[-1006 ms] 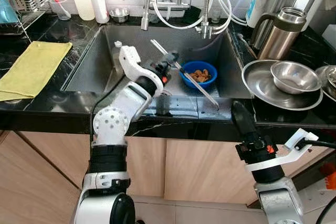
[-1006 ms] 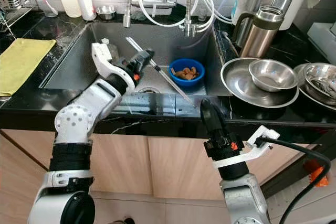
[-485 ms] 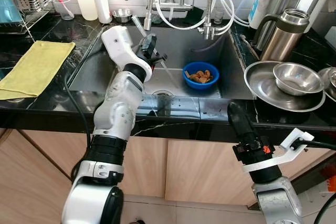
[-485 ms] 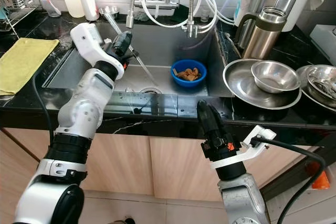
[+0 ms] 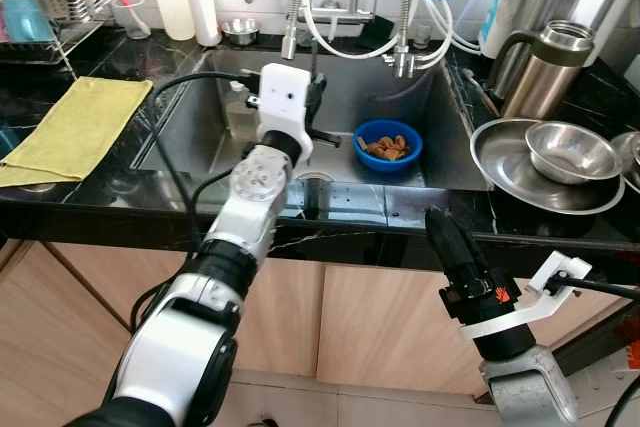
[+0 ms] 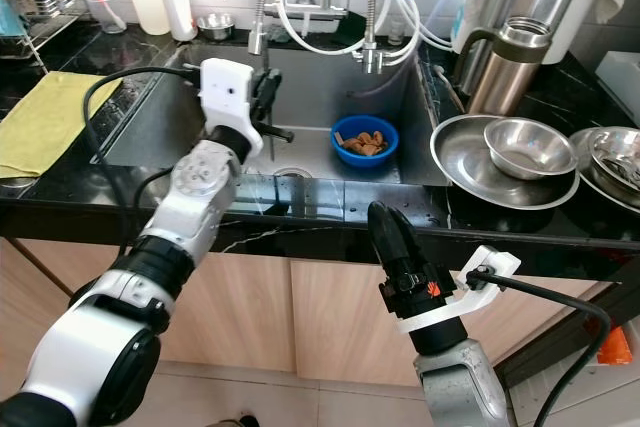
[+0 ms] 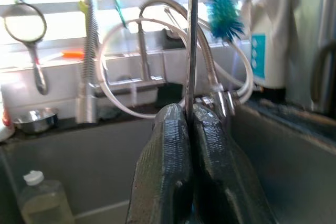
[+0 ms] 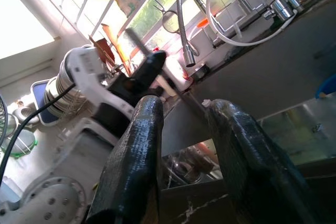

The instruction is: Kitchen organization

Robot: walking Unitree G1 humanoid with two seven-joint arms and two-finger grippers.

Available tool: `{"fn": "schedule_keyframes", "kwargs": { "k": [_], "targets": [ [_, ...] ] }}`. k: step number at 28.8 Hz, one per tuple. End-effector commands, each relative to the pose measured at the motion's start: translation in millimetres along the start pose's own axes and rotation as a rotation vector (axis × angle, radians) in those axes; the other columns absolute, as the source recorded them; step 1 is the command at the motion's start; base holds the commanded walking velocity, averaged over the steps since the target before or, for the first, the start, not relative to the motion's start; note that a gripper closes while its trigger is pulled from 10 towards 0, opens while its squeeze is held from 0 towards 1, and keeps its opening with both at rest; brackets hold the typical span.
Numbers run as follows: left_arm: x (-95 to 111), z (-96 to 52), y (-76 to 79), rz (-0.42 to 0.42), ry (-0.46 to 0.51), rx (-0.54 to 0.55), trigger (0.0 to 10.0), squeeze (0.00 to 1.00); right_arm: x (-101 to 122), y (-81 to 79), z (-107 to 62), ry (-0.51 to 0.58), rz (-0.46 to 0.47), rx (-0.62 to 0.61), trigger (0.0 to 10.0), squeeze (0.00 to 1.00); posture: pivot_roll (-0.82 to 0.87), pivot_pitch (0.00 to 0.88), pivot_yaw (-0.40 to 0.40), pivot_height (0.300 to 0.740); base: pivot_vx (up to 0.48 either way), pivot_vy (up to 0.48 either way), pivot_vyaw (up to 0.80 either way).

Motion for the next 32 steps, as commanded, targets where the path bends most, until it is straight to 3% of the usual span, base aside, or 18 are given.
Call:
{"fn": "schedule_keyframes", "kwargs": {
  "k": [1, 3, 8, 15, 16, 32],
  "targets": [
    [-3.8, 1.0, 6.3, 0.043, -0.008, -0.023, 10.0, 0.0, 4.2, -3.7, -0.4, 0.01, -0.026, 0.01, 10.0, 0.0, 0.02, 0.086, 0.009, 0.74, 0.0, 0.0, 0.0],
    [-4.0, 1.2, 6.4, 0.044, -0.005, -0.023, 10.0, 0.0, 4.1, -3.7, -0.4, 0.01, -0.026, 0.01, 10.0, 0.0, 0.02, 0.086, 0.009, 0.74, 0.0, 0.0, 0.0],
    [-25.7, -1.6, 13.8, 0.067, -0.127, -0.031, 10.0, 0.0, 1.1, -6.1, -3.5, 0.001, -0.038, -0.003, 10.0, 0.0, 0.0, 0.096, 0.018, 0.74, 0.0, 0.0, 0.0],
    [-31.9, -4.0, 17.2, 0.073, -0.152, -0.044, 10.0, 0.0, 0.2, -5.1, -4.2, -0.005, -0.046, -0.012, 10.0, 0.0, 0.0, 0.095, 0.016, 0.74, 0.0, 0.0, 0.0],
    [-32.5, -4.3, 16.7, 0.067, -0.155, -0.041, 10.0, 1.0, -0.2, -4.7, -4.1, -0.007, -0.048, -0.013, 10.0, 0.0, 0.0, 0.095, 0.015, 0.74, 0.0, 0.0, 0.0],
    [-32.7, -4.5, 13.2, 0.037, -0.154, -0.021, 10.0, 1.0, -2.8, -2.1, -2.6, -0.02, -0.055, -0.024, 10.0, 0.0, 0.01, 0.086, 0.012, 0.74, 0.0, 0.0, 0.0]
  ]
}}
Point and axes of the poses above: a point about 5 cm out from each wrist's last joint towards the gripper, its own z axis pointing out of the wrist towards the gripper, its own x axis along the axis of the wrist's last joint, y = z × x, the point moved 1 cm from there along z, pointing out of the wrist towards the gripper, and after that the axes turned 5 degrees about -z, right-handed, at the moved point
